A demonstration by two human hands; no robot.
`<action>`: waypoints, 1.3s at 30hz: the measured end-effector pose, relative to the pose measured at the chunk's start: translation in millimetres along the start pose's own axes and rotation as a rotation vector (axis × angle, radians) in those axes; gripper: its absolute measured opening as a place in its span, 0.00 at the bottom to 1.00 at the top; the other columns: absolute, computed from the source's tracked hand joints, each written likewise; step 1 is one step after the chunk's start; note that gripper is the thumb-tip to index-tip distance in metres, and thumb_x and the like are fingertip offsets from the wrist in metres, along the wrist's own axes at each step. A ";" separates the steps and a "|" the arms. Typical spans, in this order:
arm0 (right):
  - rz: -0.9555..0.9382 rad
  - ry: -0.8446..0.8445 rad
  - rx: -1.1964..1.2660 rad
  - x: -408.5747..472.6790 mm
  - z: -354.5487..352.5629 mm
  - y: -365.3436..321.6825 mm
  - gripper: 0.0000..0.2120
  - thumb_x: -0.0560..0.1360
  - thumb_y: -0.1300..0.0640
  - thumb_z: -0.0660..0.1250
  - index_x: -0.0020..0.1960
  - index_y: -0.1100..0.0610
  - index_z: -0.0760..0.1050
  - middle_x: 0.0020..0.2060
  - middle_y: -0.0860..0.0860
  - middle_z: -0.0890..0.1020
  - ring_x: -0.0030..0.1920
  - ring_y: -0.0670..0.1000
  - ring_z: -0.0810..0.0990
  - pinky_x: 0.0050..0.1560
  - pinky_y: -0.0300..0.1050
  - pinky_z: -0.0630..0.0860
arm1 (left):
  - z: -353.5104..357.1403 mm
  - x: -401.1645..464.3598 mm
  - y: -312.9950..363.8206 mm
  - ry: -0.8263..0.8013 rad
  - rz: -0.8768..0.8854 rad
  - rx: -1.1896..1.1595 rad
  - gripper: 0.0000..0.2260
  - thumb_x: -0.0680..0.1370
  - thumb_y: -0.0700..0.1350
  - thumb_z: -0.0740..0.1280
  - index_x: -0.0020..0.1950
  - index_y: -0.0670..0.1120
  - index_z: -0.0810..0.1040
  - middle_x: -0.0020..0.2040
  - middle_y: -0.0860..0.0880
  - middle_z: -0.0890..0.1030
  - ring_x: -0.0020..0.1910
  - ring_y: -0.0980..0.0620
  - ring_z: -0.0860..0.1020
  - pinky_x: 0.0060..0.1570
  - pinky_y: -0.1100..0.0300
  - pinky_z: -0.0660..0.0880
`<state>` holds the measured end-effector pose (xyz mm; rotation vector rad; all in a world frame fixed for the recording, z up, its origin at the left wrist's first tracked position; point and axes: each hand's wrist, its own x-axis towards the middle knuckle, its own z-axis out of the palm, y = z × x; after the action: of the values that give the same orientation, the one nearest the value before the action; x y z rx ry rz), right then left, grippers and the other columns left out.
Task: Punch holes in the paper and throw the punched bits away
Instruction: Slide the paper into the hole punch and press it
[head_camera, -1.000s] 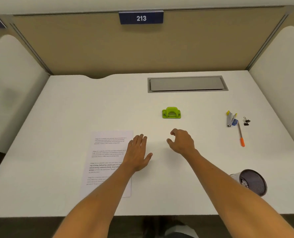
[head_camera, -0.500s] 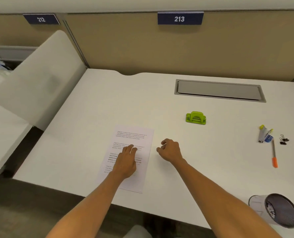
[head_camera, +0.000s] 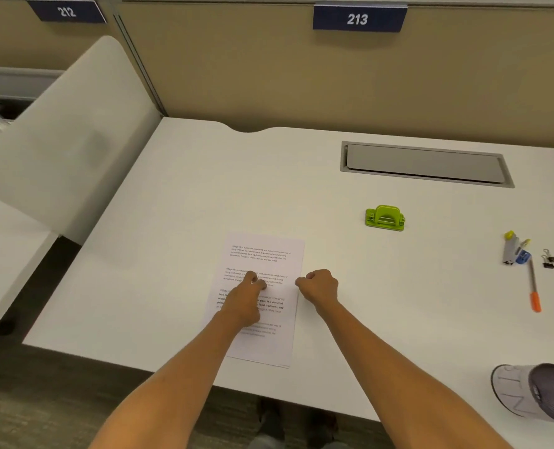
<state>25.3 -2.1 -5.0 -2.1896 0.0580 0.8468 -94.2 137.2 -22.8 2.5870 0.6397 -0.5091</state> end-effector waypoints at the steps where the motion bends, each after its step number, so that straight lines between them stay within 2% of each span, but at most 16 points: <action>1: 0.022 0.011 0.024 -1.8 4.0 -4.0 0.17 0.65 0.62 0.65 0.28 0.53 0.57 0.25 0.51 0.63 0.30 0.54 0.63 0.33 0.43 0.59 | -0.3 0.8 -1.2 0.003 0.003 -0.007 0.25 0.72 0.35 0.69 0.68 0.47 0.70 0.72 0.49 0.62 0.48 0.43 0.79 0.43 0.58 0.73; 5: 0.104 0.071 0.074 -3.3 14.5 -12.8 0.20 0.68 0.60 0.69 0.29 0.55 0.58 0.25 0.49 0.63 0.27 0.51 0.63 0.27 0.42 0.57 | 2.0 3.0 -6.5 0.008 0.018 -0.043 0.26 0.71 0.35 0.70 0.67 0.47 0.70 0.72 0.49 0.62 0.48 0.44 0.79 0.44 0.57 0.75; 7: 0.156 0.063 0.120 -0.9 17.4 -12.2 0.16 0.69 0.58 0.70 0.31 0.57 0.63 0.27 0.50 0.68 0.28 0.50 0.67 0.27 0.42 0.61 | 3.7 3.4 -9.7 0.014 0.026 -0.068 0.26 0.71 0.35 0.70 0.67 0.47 0.71 0.72 0.50 0.62 0.48 0.45 0.79 0.45 0.57 0.76; 10: 0.175 0.002 0.155 -1.0 20.9 -15.6 0.10 0.69 0.55 0.72 0.39 0.60 0.74 0.35 0.52 0.78 0.36 0.53 0.77 0.33 0.41 0.72 | 4.9 4.5 -13.3 0.025 0.049 -0.108 0.25 0.71 0.35 0.71 0.66 0.47 0.72 0.71 0.50 0.62 0.47 0.46 0.78 0.43 0.59 0.74; 13: 0.142 -0.033 0.144 -2.3 27.1 -18.3 0.07 0.71 0.56 0.71 0.40 0.59 0.76 0.36 0.50 0.80 0.40 0.53 0.80 0.42 0.45 0.78 | 5.4 5.2 -15.1 0.028 0.061 -0.140 0.25 0.70 0.35 0.71 0.66 0.47 0.72 0.71 0.51 0.62 0.44 0.49 0.75 0.42 0.62 0.71; 15: 0.140 -0.038 0.136 -4.2 32.6 -18.7 0.06 0.71 0.57 0.68 0.45 0.60 0.78 0.39 0.52 0.82 0.43 0.55 0.82 0.47 0.47 0.81 | 6.1 5.4 -16.9 0.027 0.065 -0.156 0.25 0.70 0.35 0.71 0.66 0.47 0.72 0.71 0.51 0.62 0.44 0.50 0.74 0.42 0.62 0.71; 20: 0.124 -0.071 0.164 -8.2 41.1 -13.3 0.11 0.71 0.63 0.63 0.52 0.61 0.79 0.46 0.56 0.84 0.46 0.58 0.84 0.49 0.56 0.83 | 8.7 5.8 -20.2 0.039 0.083 -0.208 0.25 0.70 0.34 0.72 0.65 0.45 0.72 0.69 0.51 0.63 0.44 0.50 0.75 0.42 0.62 0.74; 24: 0.072 -0.064 0.179 -11.7 42.7 -1.9 0.07 0.72 0.64 0.64 0.48 0.57 0.79 0.44 0.54 0.83 0.44 0.57 0.83 0.47 0.53 0.83 | 10.2 3.8 -18.7 0.060 0.077 -0.260 0.23 0.71 0.32 0.70 0.65 0.43 0.73 0.67 0.50 0.66 0.46 0.49 0.77 0.44 0.62 0.78; 28: 0.062 -0.061 0.248 -12.2 43.0 4.5 0.05 0.74 0.63 0.66 0.45 0.54 0.79 0.42 0.52 0.83 0.45 0.56 0.83 0.45 0.50 0.81 | 2.9 0.2 -28.1 0.223 0.061 -0.330 0.17 0.72 0.36 0.67 0.61 0.42 0.75 0.62 0.48 0.73 0.42 0.48 0.77 0.47 0.54 0.77; 31: 0.094 -0.085 0.318 -6.7 42.4 10.6 0.05 0.74 0.61 0.68 0.49 0.55 0.81 0.47 0.54 0.84 0.49 0.57 0.83 0.53 0.56 0.81 | -12.1 2.6 -46.4 0.434 -0.049 -0.429 0.16 0.72 0.38 0.68 0.59 0.42 0.75 0.58 0.46 0.75 0.48 0.45 0.78 0.51 0.50 0.77; 33: 0.113 -0.106 0.366 -3.2 40.7 14.2 0.06 0.74 0.61 0.69 0.49 0.54 0.81 0.49 0.54 0.85 0.49 0.57 0.84 0.54 0.58 0.81 | -26.0 8.6 -63.4 0.503 -0.128 -0.465 0.17 0.71 0.39 0.70 0.60 0.42 0.74 0.58 0.45 0.75 0.53 0.44 0.77 0.53 0.47 0.77; 36: 0.120 -0.122 0.456 -2.3 34.3 15.5 0.06 0.74 0.62 0.69 0.50 0.55 0.81 0.51 0.56 0.85 0.50 0.58 0.84 0.53 0.60 0.81 | -45.1 21.4 -85.7 0.441 -0.231 -0.561 0.22 0.71 0.40 0.73 0.63 0.41 0.73 0.59 0.43 0.75 0.57 0.43 0.76 0.55 0.50 0.75; 39: 0.134 -0.125 0.572 -8.1 24.8 11.4 0.07 0.76 0.66 0.68 0.52 0.58 0.79 0.49 0.56 0.84 0.48 0.58 0.84 0.49 0.56 0.82 | -58.3 31.9 -96.3 0.236 -0.348 -0.764 0.22 0.71 0.41 0.74 0.63 0.41 0.73 0.54 0.45 0.77 0.53 0.43 0.78 0.54 0.52 0.75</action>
<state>1.9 5.0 -19.6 -1.6081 0.3457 0.9067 -102.5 253.8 -17.8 1.8248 1.1170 -0.0245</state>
